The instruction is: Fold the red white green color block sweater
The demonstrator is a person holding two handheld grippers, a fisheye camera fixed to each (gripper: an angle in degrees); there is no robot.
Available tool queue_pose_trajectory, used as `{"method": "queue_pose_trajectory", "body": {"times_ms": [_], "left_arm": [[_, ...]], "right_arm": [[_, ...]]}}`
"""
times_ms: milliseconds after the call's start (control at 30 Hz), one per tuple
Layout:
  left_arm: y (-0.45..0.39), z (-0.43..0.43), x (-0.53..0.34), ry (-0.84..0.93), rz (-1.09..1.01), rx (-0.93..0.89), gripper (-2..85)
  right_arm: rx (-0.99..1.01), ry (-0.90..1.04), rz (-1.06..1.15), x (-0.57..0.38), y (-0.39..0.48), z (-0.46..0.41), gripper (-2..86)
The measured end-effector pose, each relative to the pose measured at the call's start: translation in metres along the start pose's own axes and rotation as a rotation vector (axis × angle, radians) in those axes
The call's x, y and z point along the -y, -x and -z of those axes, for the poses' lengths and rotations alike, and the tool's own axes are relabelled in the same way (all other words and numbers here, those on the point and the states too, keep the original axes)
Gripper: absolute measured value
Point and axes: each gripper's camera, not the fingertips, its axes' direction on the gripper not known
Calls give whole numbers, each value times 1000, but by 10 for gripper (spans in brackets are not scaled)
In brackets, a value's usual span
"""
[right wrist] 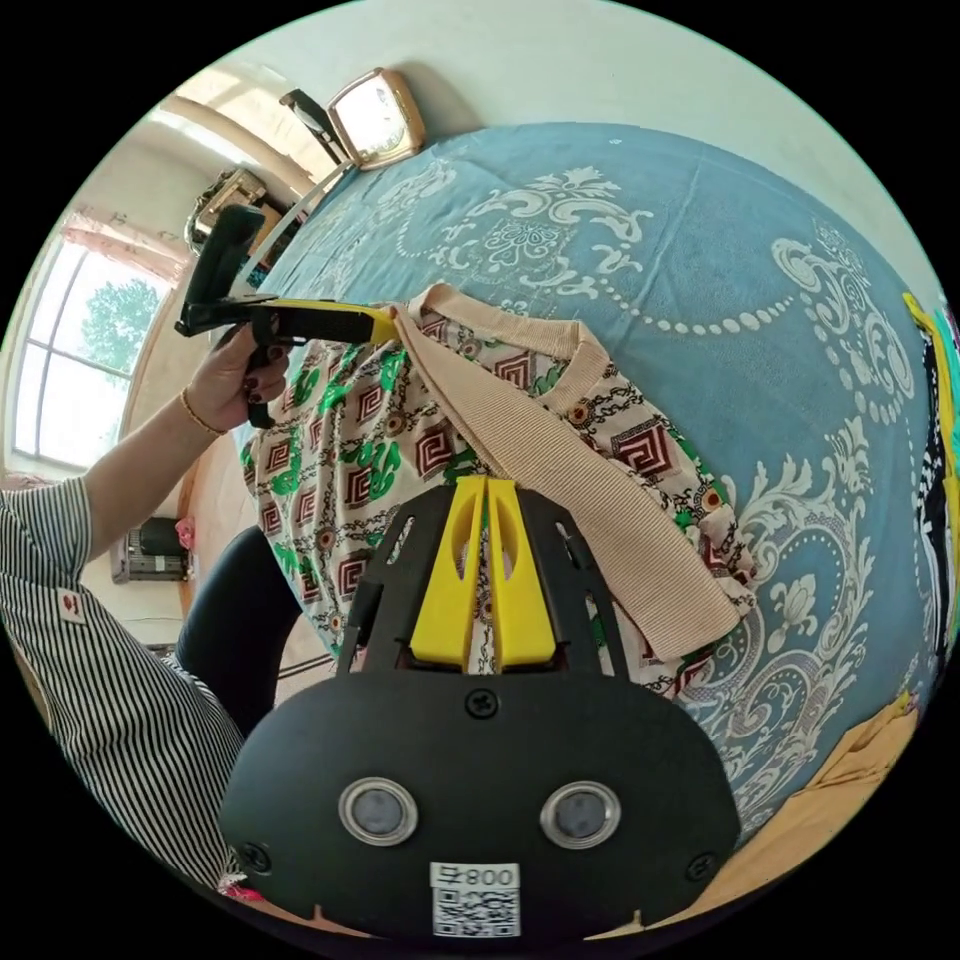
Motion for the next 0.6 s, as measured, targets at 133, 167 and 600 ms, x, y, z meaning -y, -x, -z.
{"method": "queue_pose_trajectory", "body": {"times_ms": [133,167,600], "left_arm": [[-1,16,11,-26,-19,47,3],[0,21,15,-34,-20,64,3],[14,81,-51,-114,10,178,3]], "right_arm": [[-138,-31,-18,25,11,14,0],[-176,-55,-18,31,12,24,0],[-379,-106,-11,40,25,91,-4]]}}
